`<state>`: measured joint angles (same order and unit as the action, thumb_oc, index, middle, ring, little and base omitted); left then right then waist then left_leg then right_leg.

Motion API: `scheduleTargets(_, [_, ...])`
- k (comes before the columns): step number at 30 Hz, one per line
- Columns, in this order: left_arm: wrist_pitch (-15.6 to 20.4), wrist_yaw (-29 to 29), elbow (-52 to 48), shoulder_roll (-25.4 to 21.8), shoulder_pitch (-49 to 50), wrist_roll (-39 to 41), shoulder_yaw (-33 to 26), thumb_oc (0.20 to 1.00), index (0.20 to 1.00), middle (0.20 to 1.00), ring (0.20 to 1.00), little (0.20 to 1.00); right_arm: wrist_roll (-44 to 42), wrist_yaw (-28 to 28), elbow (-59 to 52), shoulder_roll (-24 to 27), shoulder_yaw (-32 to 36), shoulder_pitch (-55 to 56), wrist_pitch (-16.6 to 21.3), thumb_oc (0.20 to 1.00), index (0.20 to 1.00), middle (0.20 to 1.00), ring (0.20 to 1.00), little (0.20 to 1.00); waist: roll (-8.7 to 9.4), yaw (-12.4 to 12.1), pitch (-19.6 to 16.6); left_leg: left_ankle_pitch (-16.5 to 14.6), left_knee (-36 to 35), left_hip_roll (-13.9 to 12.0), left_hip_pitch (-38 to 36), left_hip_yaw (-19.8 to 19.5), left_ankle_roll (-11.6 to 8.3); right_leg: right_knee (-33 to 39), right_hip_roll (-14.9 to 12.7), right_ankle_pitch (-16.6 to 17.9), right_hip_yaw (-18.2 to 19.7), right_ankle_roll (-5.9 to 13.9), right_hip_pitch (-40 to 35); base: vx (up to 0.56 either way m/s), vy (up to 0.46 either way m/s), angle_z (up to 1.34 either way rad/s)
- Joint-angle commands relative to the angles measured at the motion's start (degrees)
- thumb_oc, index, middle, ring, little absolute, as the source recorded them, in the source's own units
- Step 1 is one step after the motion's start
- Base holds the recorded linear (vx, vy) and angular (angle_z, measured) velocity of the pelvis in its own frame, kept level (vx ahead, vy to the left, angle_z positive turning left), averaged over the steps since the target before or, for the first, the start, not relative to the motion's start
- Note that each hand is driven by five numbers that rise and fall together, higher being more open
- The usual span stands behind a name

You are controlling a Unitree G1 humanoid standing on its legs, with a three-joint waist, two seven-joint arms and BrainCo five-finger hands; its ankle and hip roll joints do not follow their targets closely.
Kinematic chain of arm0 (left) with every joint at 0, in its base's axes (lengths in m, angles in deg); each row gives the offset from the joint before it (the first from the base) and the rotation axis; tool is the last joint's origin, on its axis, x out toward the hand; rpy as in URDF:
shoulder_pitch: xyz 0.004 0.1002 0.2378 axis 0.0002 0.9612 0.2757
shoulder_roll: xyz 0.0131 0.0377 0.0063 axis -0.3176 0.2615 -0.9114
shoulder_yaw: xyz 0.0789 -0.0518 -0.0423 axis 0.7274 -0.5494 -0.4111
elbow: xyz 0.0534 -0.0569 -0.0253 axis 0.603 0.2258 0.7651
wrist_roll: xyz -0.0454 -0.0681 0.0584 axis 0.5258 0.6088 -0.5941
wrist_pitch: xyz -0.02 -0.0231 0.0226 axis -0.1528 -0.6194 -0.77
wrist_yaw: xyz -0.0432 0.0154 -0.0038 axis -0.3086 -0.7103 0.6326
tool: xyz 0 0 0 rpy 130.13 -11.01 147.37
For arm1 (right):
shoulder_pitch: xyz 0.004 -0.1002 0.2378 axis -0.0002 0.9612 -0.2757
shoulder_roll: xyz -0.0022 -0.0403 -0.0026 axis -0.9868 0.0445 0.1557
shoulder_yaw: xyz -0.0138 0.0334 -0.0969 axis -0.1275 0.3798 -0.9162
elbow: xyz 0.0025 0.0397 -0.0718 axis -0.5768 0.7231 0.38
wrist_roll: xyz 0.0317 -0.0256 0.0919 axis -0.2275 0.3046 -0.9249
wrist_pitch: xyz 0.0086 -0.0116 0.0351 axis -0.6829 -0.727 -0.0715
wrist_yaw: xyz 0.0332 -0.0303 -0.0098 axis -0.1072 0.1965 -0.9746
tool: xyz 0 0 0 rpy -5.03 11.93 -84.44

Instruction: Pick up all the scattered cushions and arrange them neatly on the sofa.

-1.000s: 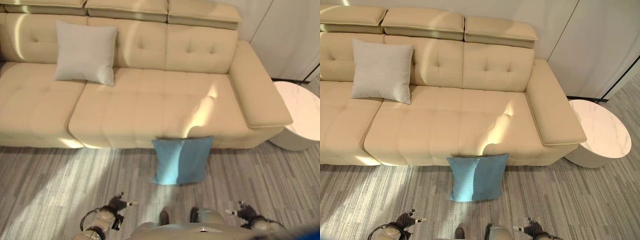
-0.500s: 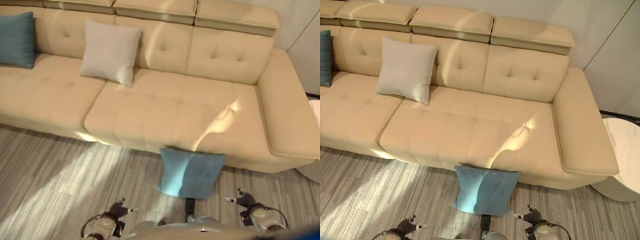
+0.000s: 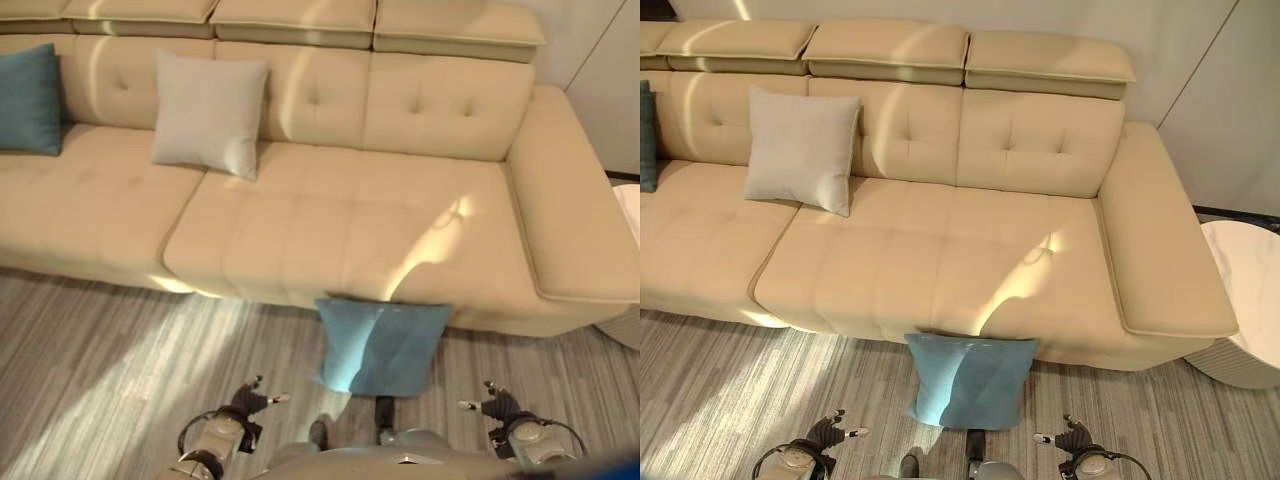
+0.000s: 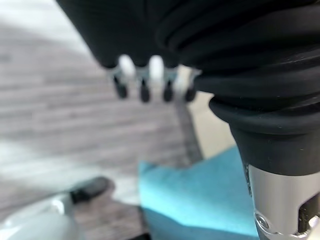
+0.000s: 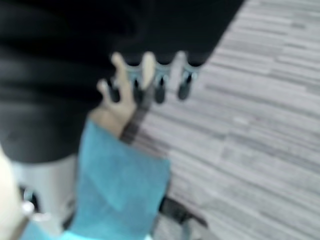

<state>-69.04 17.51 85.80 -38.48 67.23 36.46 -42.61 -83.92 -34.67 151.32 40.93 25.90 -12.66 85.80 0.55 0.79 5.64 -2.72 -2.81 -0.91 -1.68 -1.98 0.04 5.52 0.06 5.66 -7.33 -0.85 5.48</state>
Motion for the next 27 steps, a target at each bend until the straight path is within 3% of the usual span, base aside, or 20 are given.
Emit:
scheduleTargets(1, [1.8,-2.9,0.2,-2.0,-5.4,3.7,1.3,1.000,1.000,1.000,1.000,1.000,-0.2,2.4,0.1,2.8,-0.2,-3.6,1.3,1.000,1.000,1.000,1.000,1.000,1.70,0.7,2.5,2.2,1.8,-0.8,7.6,-1.9,-3.48,-9.0,-3.0,-6.6,-0.2,6.00,5.0,-0.30,-0.056,0.02])
scheduleTargets(12, [4.9,-10.3,-4.8,-3.3,-15.4,16.2,1.2,1.000,1.000,1.000,1.000,1.000,-4.9,9.4,-4.0,5.6,-1.2,-15.0,2.8,1.000,1.000,1.000,1.000,1.000,-0.40,1.6,7.2,3.6,12.3,0.6,30.5,-0.1,-3.18,-20.7,-4.8,-6.1,0.7,5.46,28.8,-0.18,-0.001,-0.12])
scheduleTargets(13, [5.6,-11.4,-5.8,-3.5,-17.9,18.0,1.9,1.000,1.000,1.000,1.000,1.000,-5.7,11.3,-4.6,6.3,-1.6,-17.6,3.1,1.000,1.000,1.000,1.000,1.000,-1.09,1.6,7.9,2.3,14.3,0.4,33.9,-0.2,-3.40,-23.2,-5.0,-7.7,1.1,5.77,32.5,-0.11,0.031,0.00])
scheduleTargets(15, [6.2,-12.5,-7.6,-4.3,-21.7,19.9,2.9,1.000,1.000,1.000,1.000,1.000,-6.6,13.7,-6.4,7.3,-2.0,-21.5,3.9,1.000,1.000,1.000,1.000,1.000,-1.47,2.2,8.7,2.4,16.2,0.5,39.9,-0.1,-3.54,-24.7,-5.5,-7.2,1.7,5.98,38.0,-0.13,0.035,-0.16])
scheduleTargets(27, [8.4,-17.4,-9.7,-7.4,-41.1,28.2,5.1,1.000,1.000,1.000,1.000,1.000,-9.7,23.1,-9.0,11.1,-5.9,-43.1,5.5,1.000,1.000,1.000,1.000,1.000,-2.01,3.2,12.1,2.9,22.3,1.1,62.2,-1.0,-3.99,-31.0,-6.7,-6.5,3.3,6.88,58.8,-0.04,0.013,-0.02])
